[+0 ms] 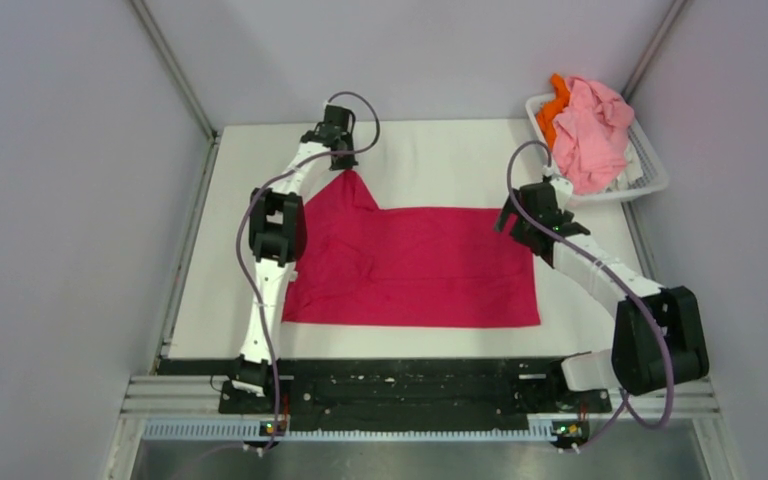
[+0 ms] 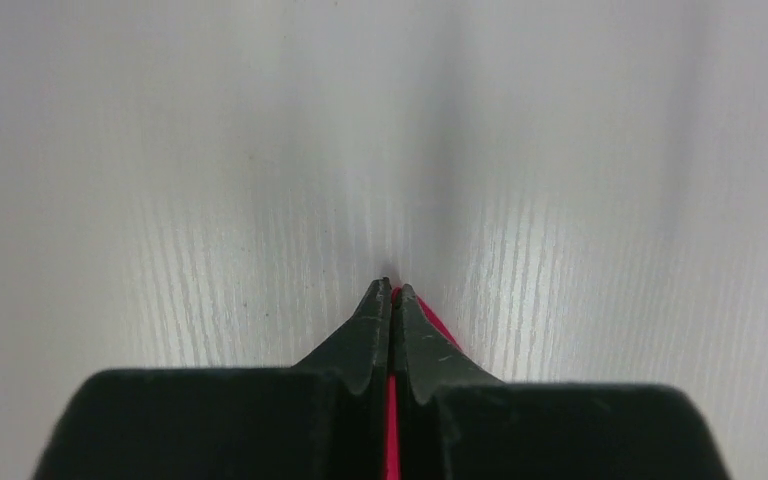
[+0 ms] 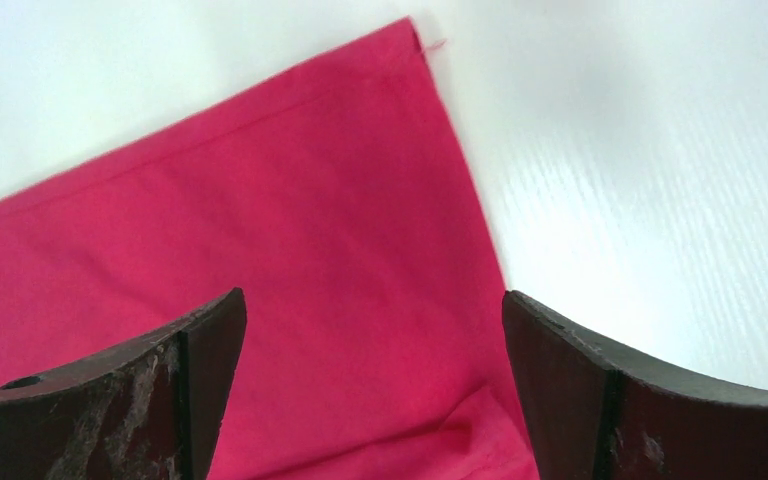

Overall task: Fold and stack the t-shirts
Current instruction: Grab the side of the flattened tshirt furthest away from the robot with both arms

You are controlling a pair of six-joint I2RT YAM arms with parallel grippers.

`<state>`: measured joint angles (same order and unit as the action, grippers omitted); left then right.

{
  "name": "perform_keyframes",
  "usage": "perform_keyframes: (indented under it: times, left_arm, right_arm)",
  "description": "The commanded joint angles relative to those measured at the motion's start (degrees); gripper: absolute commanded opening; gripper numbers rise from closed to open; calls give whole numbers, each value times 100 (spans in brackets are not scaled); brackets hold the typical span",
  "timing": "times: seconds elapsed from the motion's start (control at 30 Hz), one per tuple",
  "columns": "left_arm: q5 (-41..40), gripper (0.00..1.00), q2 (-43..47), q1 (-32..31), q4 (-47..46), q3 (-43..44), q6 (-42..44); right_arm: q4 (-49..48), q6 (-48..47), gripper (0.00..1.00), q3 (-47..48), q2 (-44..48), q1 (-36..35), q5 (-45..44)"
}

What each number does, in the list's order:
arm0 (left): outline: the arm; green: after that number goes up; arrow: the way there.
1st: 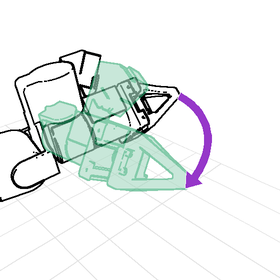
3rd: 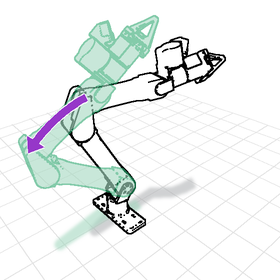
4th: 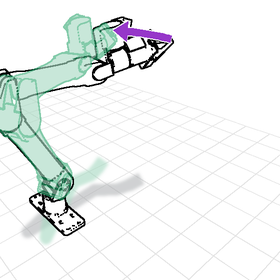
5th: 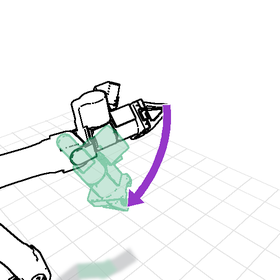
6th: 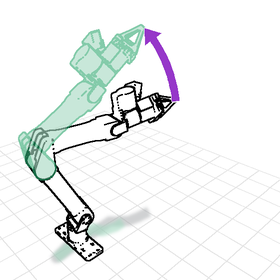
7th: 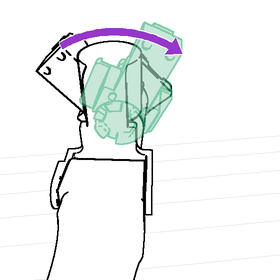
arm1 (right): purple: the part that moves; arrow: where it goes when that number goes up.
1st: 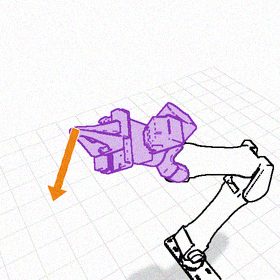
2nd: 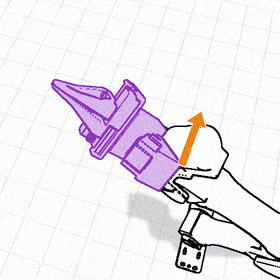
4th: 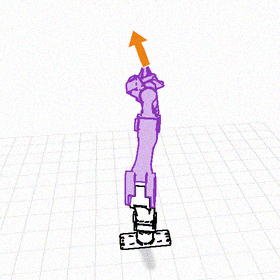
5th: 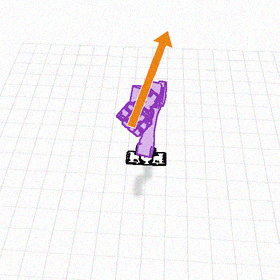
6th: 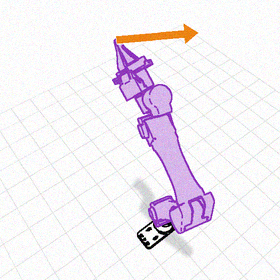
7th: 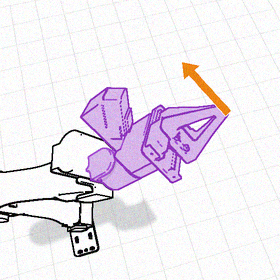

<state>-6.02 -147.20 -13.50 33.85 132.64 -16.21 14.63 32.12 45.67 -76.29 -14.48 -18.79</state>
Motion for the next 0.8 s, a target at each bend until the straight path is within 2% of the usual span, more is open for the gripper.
perform_keyframes:
  times: [0.0,0.1,0.2,0.43,0.6,0.7,0.77]
  left_arm:
    - [179,0,45,14,-161,-10,64]
    - [256,0,294,4,-106,-93,67]
    - [248,0,810,-56,-278,-572,134]
    - [13,0,2100,-306,-425,-1818,314]
    - [-138,0,2737,-415,-417,-2667,250]
    - [-187,0,3031,-426,-373,-3064,183]
    - [-205,0,3204,-426,-258,-3211,127]
  right_arm:
    - [-192,-39,96,775,-791,344,-202]
    - [121,-145,88,1579,-1708,528,-135]
    - [158,-282,79,2293,-2536,626,-194]
    - [496,-322,69,3650,-3945,822,-176]
    - [582,-312,61,3742,-4325,831,-137]
    - [513,-292,49,3505,-4214,828,3]
    - [457,-275,47,3322,-4061,824,18]
